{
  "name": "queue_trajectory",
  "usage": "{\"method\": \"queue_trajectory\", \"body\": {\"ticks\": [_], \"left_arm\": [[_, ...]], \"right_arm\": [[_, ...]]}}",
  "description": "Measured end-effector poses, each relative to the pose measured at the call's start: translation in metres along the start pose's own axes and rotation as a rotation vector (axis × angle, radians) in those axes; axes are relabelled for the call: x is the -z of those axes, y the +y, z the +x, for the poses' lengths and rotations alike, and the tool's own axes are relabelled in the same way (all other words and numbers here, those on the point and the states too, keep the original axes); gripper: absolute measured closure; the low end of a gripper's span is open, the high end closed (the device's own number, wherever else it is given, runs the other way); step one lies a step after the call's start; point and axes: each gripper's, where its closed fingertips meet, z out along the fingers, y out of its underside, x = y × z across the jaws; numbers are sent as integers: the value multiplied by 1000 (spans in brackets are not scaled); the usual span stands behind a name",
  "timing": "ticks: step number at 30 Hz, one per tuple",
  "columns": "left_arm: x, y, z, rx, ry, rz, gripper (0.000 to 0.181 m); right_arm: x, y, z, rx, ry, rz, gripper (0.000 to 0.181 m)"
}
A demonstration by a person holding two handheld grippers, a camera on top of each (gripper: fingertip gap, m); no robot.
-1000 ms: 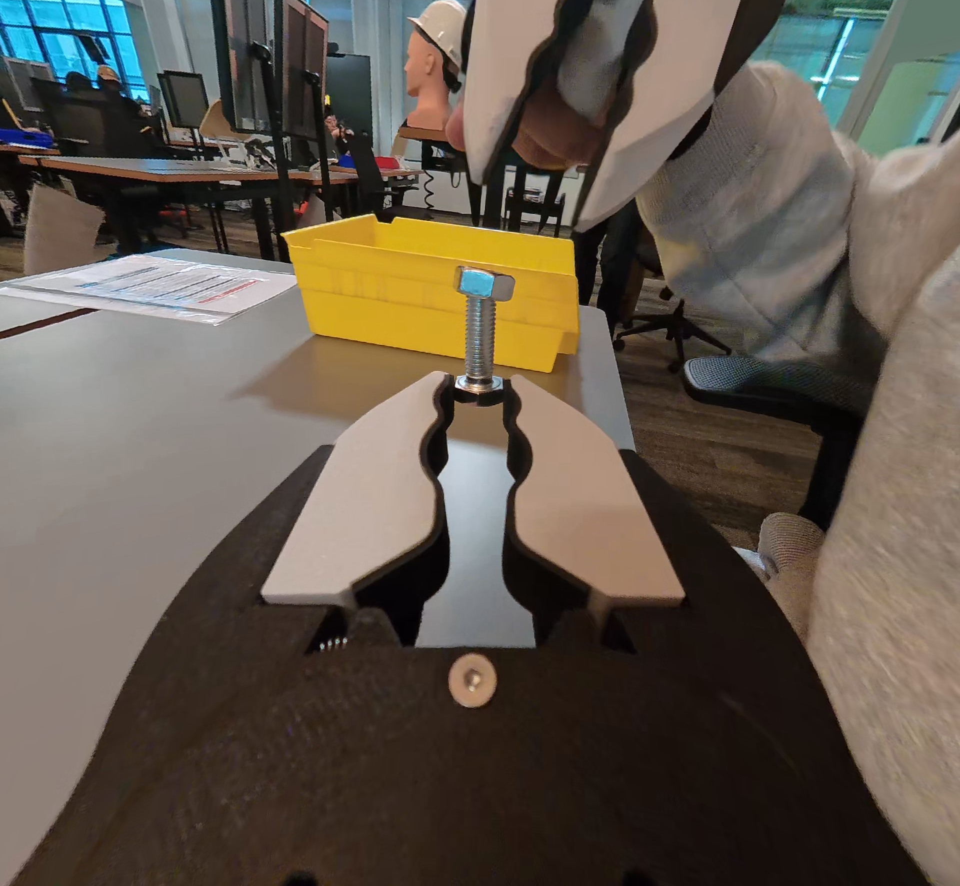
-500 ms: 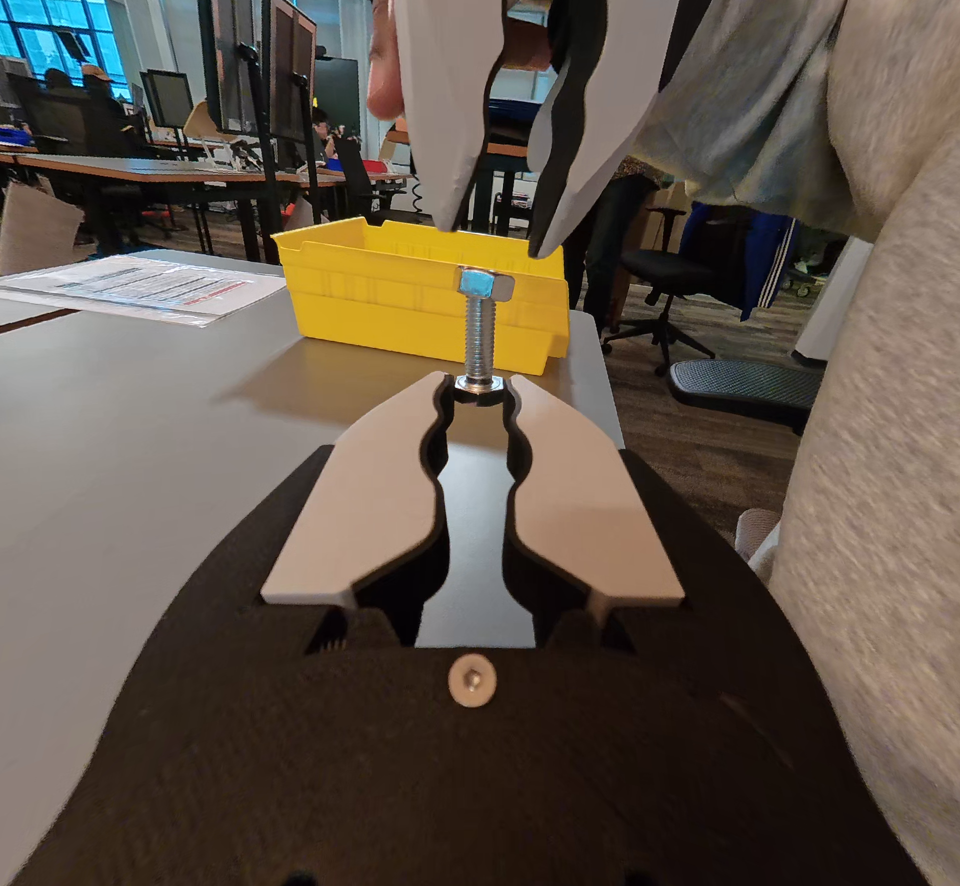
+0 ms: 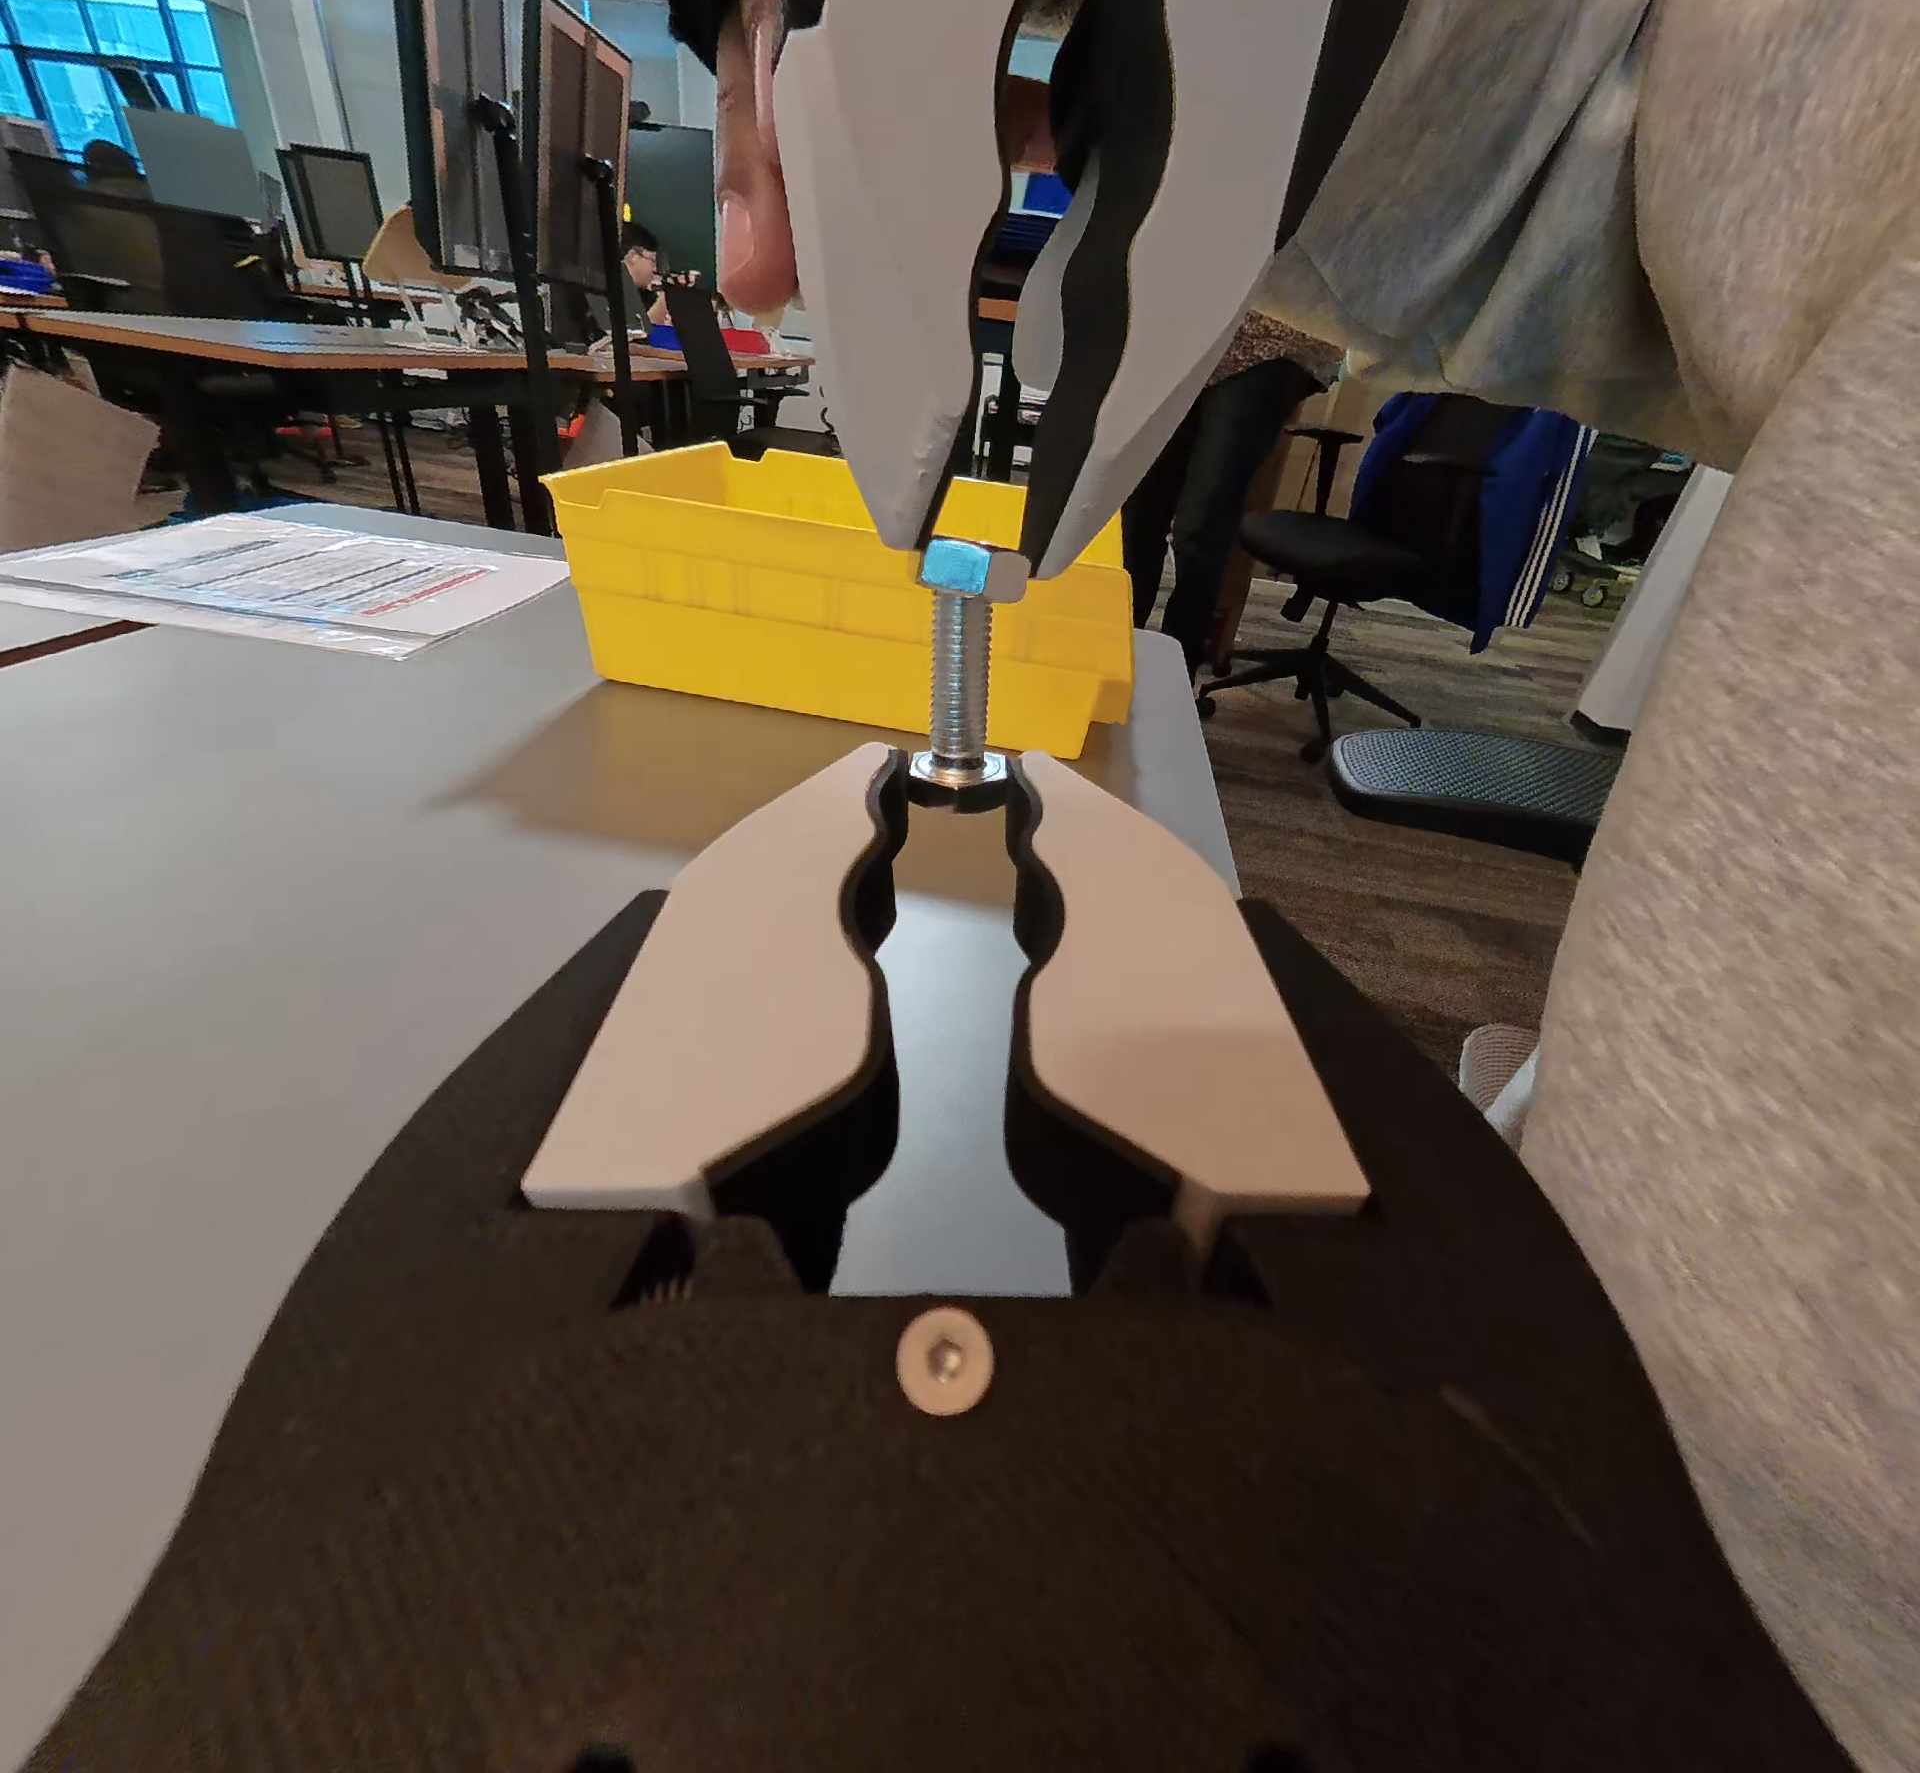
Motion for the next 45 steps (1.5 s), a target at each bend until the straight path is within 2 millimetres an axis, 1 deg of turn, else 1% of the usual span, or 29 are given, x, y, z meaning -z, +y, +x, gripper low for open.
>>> {"method": "queue_trajectory", "body": {"ticks": [12, 19, 23, 27, 36, 40, 45], "left_arm": [[-2, 2, 4, -48, 1, -15, 163], [-4, 6, 6, -74, 3, -40, 163], [-3, 7, 5, -73, -3, -44, 163], [-3, 6, 2, -67, -18, -39, 163], [0, 6, -9, -58, -79, -40, 163], [-1, 5, -8, -59, -76, -35, 163], [0, 4, -9, -54, -78, -28, 163]], "right_arm": [[0, -1, -7, 7, -70, -27, 164], [-3, 1, -12, 19, -135, -88, 164], [-4, 2, -11, 9, -141, -95, 164], [-4, 3, -7, -61, -126, -84, 164], [-7, 6, 6, -384, -54, -58, 164], [-7, 6, 4, -388, -51, -44, 163], [-6, 3, 1, -362, -46, -37, 153]]}}
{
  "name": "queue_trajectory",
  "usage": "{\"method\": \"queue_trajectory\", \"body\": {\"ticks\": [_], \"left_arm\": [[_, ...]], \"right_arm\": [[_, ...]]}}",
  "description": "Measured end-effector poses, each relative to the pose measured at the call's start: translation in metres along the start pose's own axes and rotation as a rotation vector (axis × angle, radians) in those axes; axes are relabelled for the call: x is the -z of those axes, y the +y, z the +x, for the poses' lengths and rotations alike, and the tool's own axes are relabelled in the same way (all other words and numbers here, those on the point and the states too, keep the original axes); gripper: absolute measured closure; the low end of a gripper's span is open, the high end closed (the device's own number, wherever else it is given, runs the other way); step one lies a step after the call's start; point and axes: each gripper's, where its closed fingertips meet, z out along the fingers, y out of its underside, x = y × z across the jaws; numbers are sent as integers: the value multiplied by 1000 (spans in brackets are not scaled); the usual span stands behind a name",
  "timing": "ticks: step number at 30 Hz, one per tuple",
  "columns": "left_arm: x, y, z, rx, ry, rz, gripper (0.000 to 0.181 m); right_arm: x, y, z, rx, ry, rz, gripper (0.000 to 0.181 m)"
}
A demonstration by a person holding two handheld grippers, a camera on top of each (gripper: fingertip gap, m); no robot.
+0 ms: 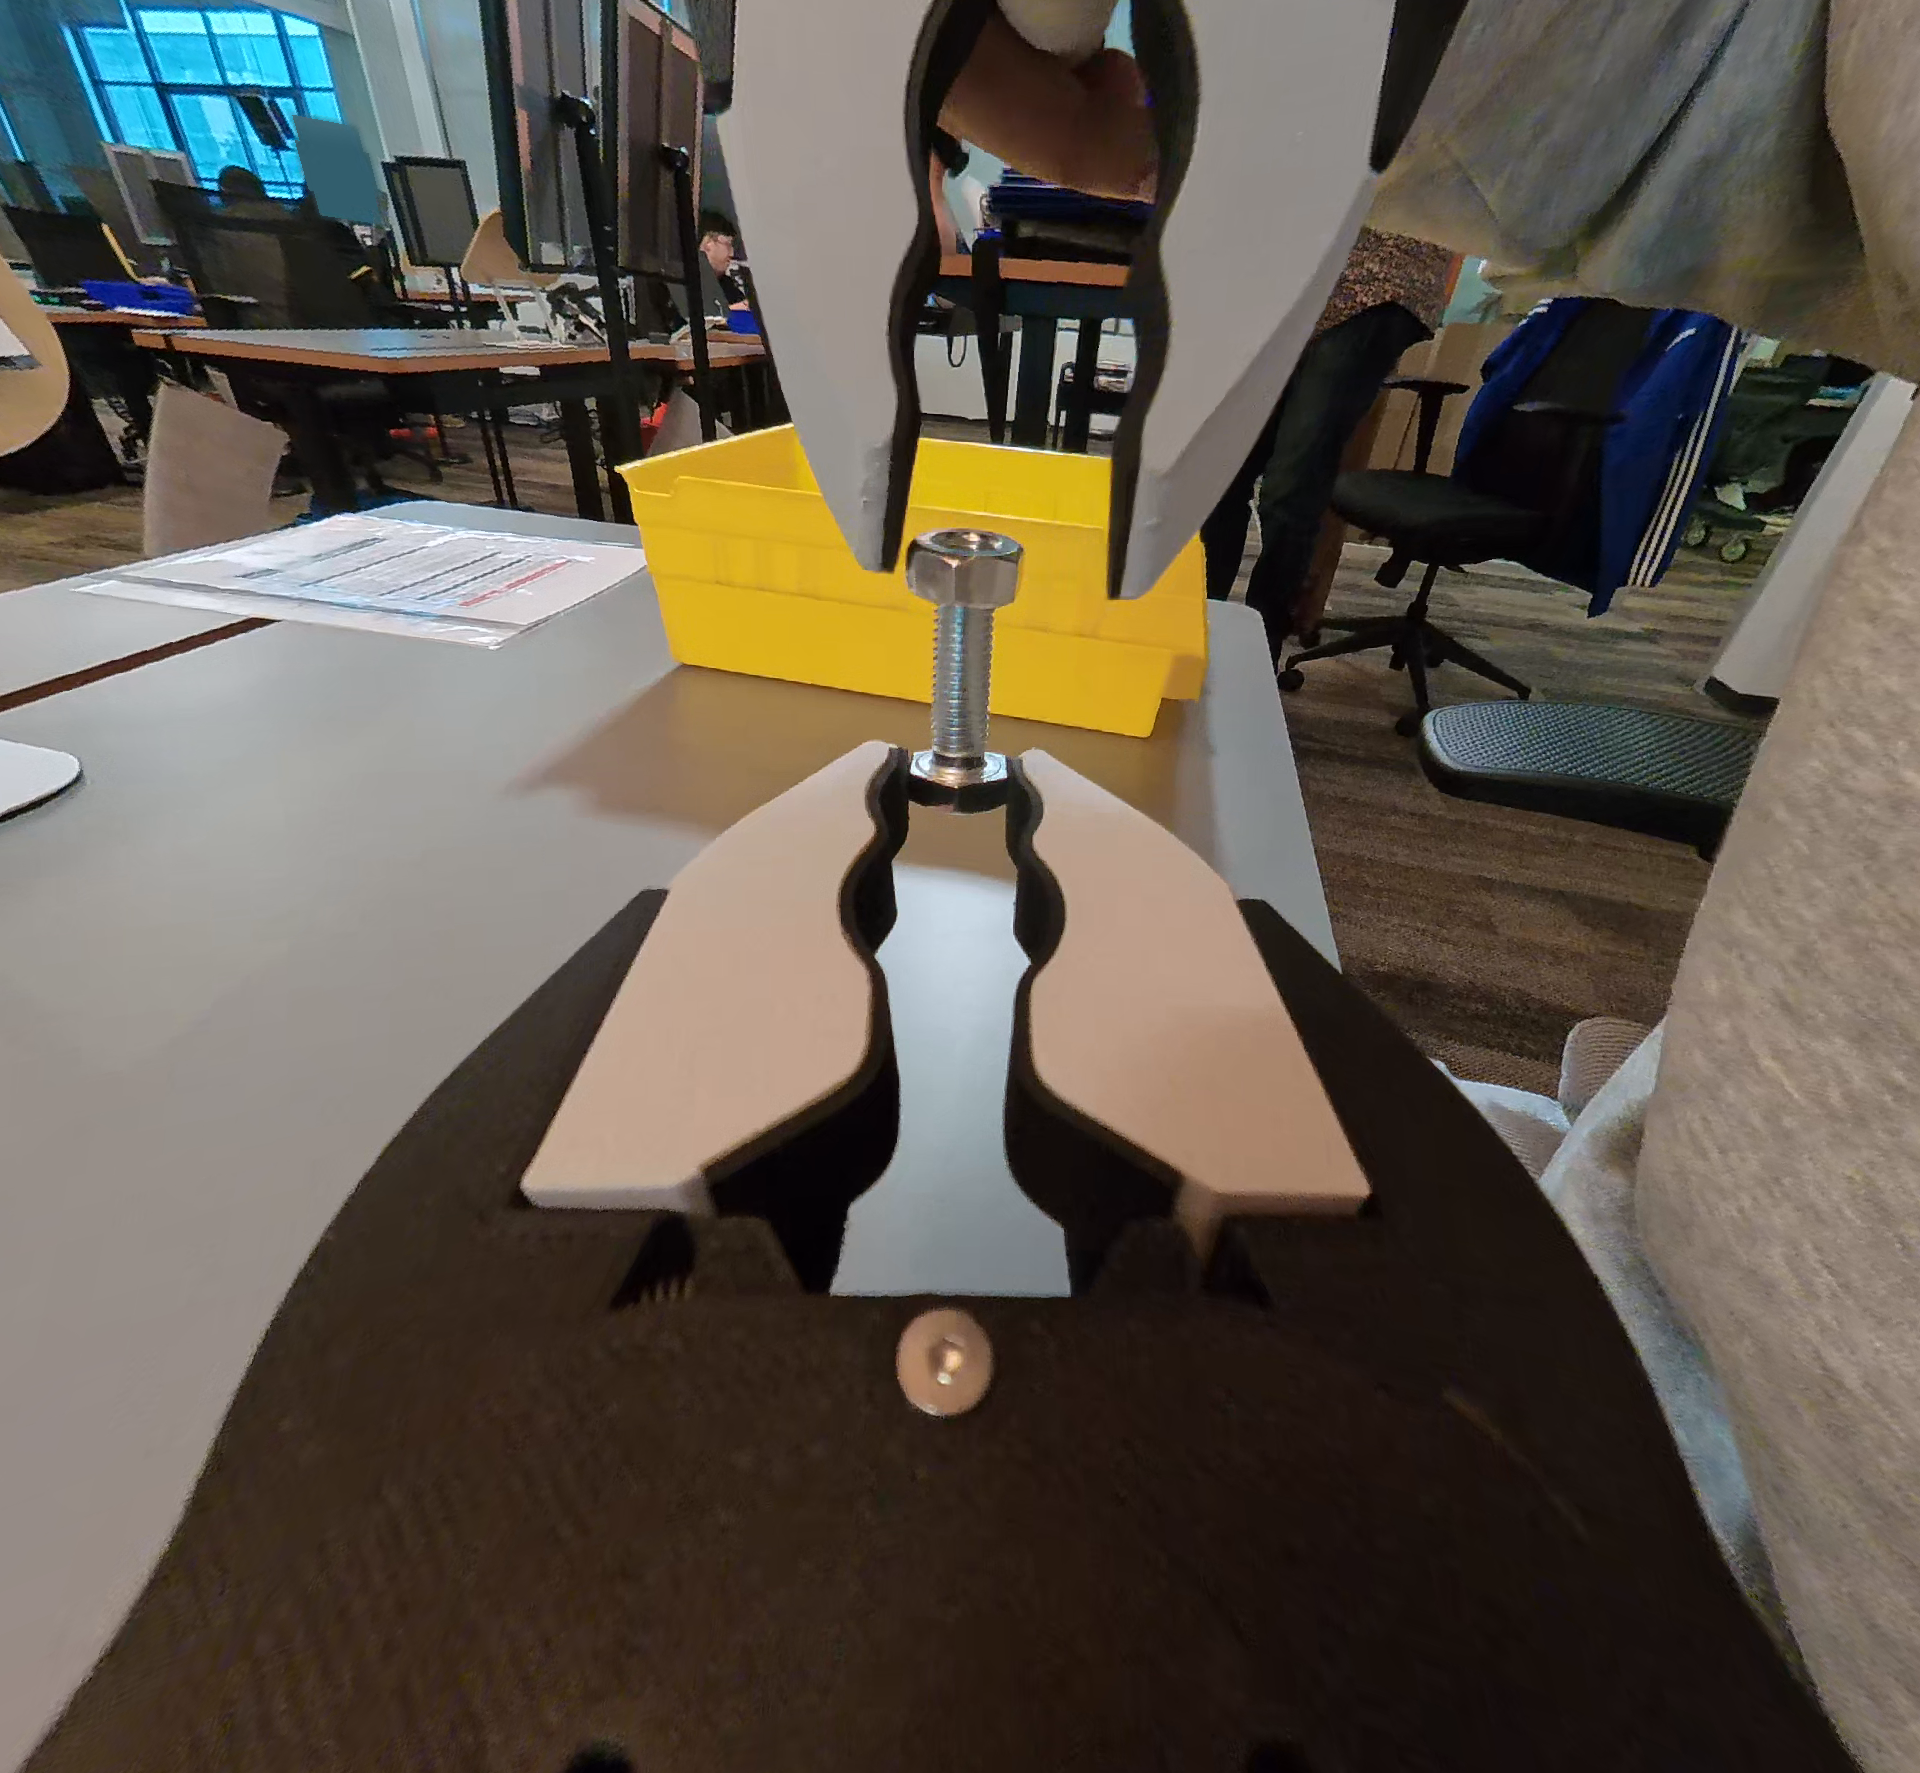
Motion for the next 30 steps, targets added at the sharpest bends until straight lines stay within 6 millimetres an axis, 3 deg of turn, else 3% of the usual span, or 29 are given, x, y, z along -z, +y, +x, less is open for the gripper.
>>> {"method": "queue_trajectory", "body": {"ticks": [8, 30], "left_arm": [[1, -2, 0, 6, 3, 13, 163], [5, -10, -8, 58, -14, 66, 163]], "right_arm": [[6, -11, -1, 68, 22, 74, 148], [7, 6, 4, 20, 50, 56, 151]]}}
